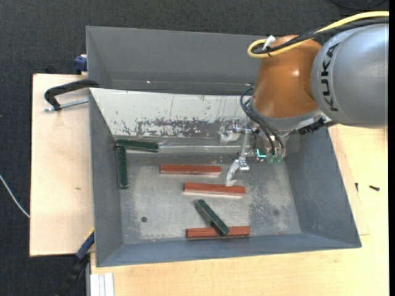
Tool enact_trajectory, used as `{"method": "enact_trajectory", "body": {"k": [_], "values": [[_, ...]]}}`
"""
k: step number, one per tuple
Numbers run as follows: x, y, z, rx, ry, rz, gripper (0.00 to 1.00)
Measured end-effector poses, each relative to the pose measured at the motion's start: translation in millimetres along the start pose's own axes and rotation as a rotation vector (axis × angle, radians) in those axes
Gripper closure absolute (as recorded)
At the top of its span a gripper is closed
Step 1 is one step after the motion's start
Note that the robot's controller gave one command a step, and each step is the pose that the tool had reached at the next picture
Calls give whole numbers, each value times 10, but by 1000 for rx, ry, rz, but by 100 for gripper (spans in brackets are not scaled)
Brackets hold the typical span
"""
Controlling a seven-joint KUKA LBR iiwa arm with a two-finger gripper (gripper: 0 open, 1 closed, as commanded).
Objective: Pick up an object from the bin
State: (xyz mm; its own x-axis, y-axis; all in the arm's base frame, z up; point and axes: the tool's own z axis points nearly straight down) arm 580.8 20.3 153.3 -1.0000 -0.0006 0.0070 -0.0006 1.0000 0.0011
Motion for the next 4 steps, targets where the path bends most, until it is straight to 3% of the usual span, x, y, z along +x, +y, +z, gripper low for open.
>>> {"method": "enact_trajectory", "body": {"k": [1, 2, 3, 4], "values": [[-19, -1, -41, 0, -8, 1, 0], [-181, 44, 680, 1, -1, -12, 100], [-181, 44, 681, 0, -1, -11, 100], [-66, 254, -407, -1, -13, 101, 100]]}}
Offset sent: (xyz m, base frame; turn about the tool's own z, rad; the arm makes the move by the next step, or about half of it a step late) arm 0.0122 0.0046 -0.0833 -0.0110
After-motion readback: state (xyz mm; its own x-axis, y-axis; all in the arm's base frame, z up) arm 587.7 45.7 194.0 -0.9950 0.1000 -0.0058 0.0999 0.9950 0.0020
